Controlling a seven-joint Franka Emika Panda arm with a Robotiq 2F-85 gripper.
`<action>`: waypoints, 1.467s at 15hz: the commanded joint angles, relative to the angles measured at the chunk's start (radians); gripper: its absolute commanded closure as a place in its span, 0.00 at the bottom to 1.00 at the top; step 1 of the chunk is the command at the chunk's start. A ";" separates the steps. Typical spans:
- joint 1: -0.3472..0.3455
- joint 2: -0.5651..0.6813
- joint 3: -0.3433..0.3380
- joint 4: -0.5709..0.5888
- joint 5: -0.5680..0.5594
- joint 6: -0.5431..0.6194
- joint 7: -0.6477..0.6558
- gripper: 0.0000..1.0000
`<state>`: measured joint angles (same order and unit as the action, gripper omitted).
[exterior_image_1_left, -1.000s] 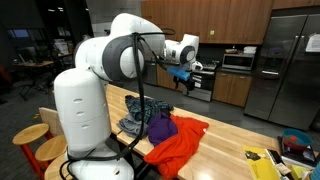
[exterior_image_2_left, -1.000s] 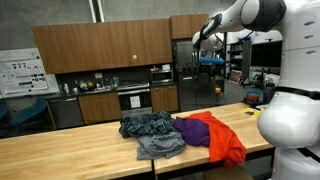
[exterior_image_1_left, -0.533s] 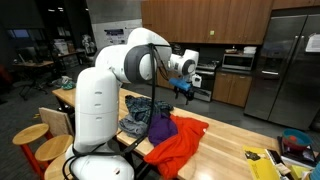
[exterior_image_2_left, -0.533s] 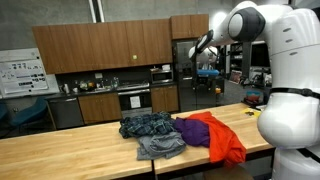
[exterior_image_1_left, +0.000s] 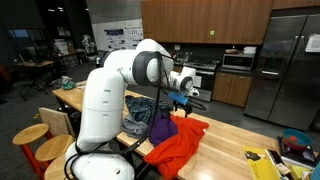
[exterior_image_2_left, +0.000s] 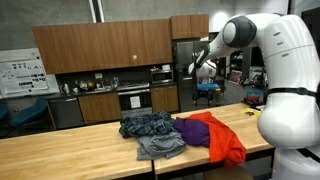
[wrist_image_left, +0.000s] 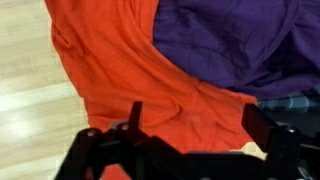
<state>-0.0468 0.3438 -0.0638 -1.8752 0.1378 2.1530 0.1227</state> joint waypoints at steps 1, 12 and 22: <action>-0.001 -0.006 -0.004 -0.066 0.007 0.125 0.042 0.00; -0.008 0.009 -0.025 -0.162 -0.042 0.429 0.050 0.00; -0.007 0.010 -0.021 -0.162 -0.041 0.428 0.050 0.00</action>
<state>-0.0514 0.3536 -0.0869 -2.0378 0.0979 2.5832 0.1714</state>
